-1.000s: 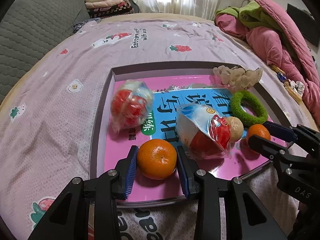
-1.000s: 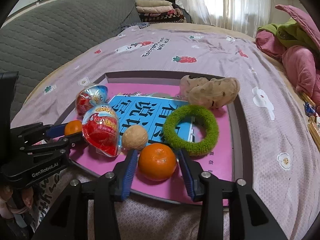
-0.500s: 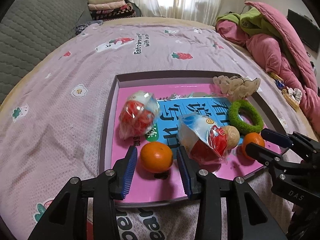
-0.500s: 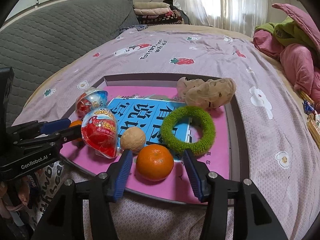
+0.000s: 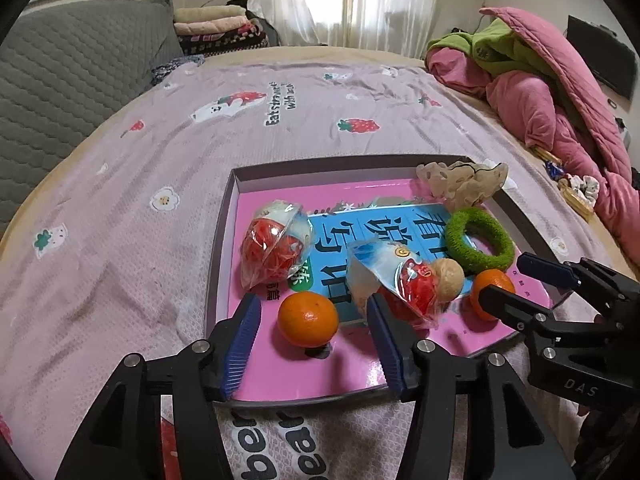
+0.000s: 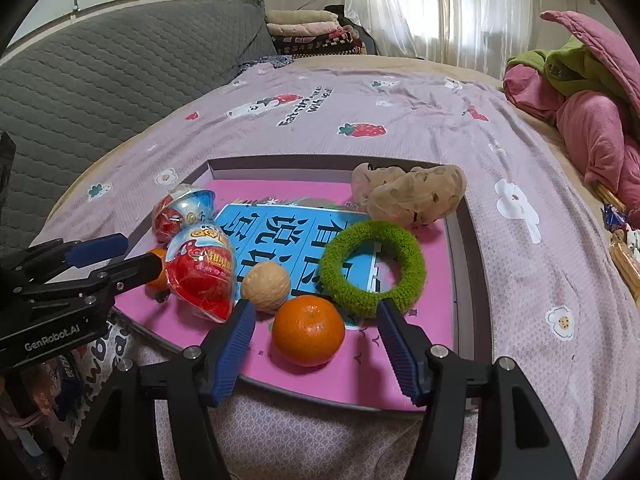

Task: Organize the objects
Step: 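Lower both mandarins into the tray and open both grippers, then lift both open grippers up and away from the tray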

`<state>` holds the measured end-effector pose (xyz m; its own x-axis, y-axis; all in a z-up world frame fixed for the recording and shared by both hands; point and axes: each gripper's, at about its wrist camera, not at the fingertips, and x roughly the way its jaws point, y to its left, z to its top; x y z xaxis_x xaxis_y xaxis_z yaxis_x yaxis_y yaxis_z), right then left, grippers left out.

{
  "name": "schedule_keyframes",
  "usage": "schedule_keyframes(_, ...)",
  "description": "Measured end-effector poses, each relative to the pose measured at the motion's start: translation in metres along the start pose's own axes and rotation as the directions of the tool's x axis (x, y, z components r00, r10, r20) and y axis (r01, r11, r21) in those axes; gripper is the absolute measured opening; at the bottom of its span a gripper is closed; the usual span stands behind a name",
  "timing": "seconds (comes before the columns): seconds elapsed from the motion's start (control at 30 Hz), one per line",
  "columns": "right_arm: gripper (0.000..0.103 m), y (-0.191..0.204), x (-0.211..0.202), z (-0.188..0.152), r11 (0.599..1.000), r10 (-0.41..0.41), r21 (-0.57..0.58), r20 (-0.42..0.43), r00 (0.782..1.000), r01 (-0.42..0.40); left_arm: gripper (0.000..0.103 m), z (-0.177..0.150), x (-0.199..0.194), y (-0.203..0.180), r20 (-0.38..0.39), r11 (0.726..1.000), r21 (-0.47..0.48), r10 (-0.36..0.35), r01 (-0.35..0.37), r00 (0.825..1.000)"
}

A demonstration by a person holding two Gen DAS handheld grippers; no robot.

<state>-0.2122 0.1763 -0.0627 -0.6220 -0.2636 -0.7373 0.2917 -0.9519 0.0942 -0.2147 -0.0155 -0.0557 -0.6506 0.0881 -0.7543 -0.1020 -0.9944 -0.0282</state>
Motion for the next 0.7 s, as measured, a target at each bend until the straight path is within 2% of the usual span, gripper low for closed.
schedule_keyframes(0.2, 0.072, 0.001, -0.011, 0.003, 1.0, 0.006, -0.001, 0.052, 0.999, -0.006, 0.062, -0.001, -0.009, -0.001, 0.013, 1.0, 0.002, 0.007, -0.007, 1.0)
schedule_keyframes(0.33, 0.077, 0.002, -0.02, 0.005, 1.0, -0.005, -0.002, 0.081, 0.997, 0.005, 0.071, 0.001, -0.019, 0.0, 0.038, 1.0, -0.007, 0.01, -0.01, 0.999)
schedule_keyframes(0.53, 0.079, 0.006, -0.035, 0.005, 0.999, -0.043, -0.009, 0.128, 0.991, 0.045, 0.076, 0.004, -0.037, 0.003, 0.086, 0.999, -0.038, 0.028, -0.025, 0.996)
schedule_keyframes(0.7, 0.084, 0.01, -0.05, 0.007, 0.998, -0.054, -0.008, 0.161, 0.986, 0.056, 0.077, 0.006, -0.053, 0.006, 0.121, 0.997, -0.06, 0.052, -0.045, 0.991)
